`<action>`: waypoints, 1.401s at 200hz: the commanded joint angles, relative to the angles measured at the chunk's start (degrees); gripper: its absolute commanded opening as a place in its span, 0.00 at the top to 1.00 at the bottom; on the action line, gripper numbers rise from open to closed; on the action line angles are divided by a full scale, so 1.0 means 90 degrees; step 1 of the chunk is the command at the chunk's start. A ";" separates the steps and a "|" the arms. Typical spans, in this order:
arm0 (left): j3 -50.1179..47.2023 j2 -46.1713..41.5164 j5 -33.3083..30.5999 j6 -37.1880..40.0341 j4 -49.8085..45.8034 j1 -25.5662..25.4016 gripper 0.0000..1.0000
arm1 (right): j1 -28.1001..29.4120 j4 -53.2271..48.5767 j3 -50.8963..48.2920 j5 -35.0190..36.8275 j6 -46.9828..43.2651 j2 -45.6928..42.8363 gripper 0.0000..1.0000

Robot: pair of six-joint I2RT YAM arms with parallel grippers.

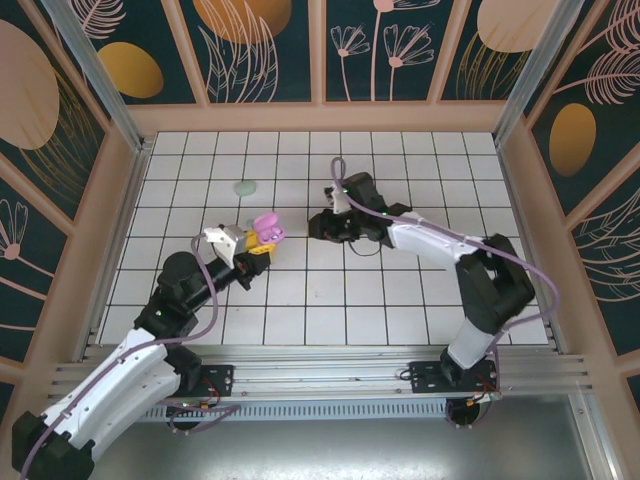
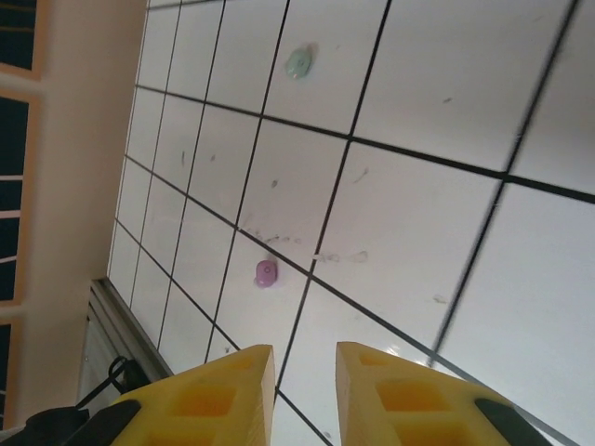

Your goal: Insert the wireless bluetooth earbuds into the charging case

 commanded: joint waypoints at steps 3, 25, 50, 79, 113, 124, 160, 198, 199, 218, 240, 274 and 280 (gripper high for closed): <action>-0.0007 -0.0373 -0.0443 -0.0192 -0.0393 -0.0015 1.00 | 0.0280 0.0447 0.0599 -0.0219 0.0273 0.0572 0.76; 0.0000 -0.0641 -0.0546 -0.0247 -0.0587 -0.0014 1.00 | 0.0514 0.0415 0.0947 -0.0190 0.0341 0.1062 0.76; 0.0041 -0.0857 -0.0637 -0.0253 -0.0732 -0.0011 1.00 | 0.0806 0.0473 0.1211 -0.0228 0.0523 0.1502 0.78; 0.0117 -0.0964 -0.0726 -0.0189 -0.0830 -0.0010 1.00 | 0.1096 0.0675 0.1320 -0.0272 0.0840 0.1857 0.80; 0.0265 -0.0980 -0.0760 -0.0135 -0.0878 -0.0016 1.00 | 0.1386 0.0624 0.1550 -0.0206 0.0977 0.2156 0.79; 0.0313 -0.0980 -0.0784 -0.0122 -0.0892 -0.0010 1.00 | 0.1469 0.0509 0.1673 -0.0110 0.0977 0.2238 0.79; 0.0549 -0.0999 -0.1000 0.0108 -0.1129 -0.0013 1.00 | 0.1674 0.0284 0.2009 -0.0002 0.1045 0.2564 0.78; 0.0766 -0.1134 -0.1189 0.0347 -0.1421 -0.0013 1.00 | 0.1746 -0.0115 0.2292 0.0297 0.1020 0.2782 0.78; 0.0765 -0.1135 -0.1192 0.0346 -0.1424 -0.0015 1.00 | 0.1746 -0.0131 0.2301 0.0308 0.1018 0.2785 0.78; 0.0789 -0.1211 -0.1243 0.0389 -0.1473 -0.0011 1.00 | 0.1797 -0.0544 0.2607 0.0515 0.0894 0.2952 0.78; 0.0784 -0.1257 -0.1269 0.0398 -0.1495 -0.0017 1.00 | 0.1869 -0.0887 0.2898 0.0647 0.0800 0.3150 0.78; 0.0744 -0.1258 -0.1226 0.0354 -0.1485 -0.0012 1.00 | 0.2001 -0.1290 0.3243 0.0857 0.0699 0.3400 0.78; 0.0736 -0.1257 -0.1225 0.0346 -0.1475 -0.0010 1.00 | 0.2015 -0.1339 0.3277 0.0895 0.0685 0.3421 0.77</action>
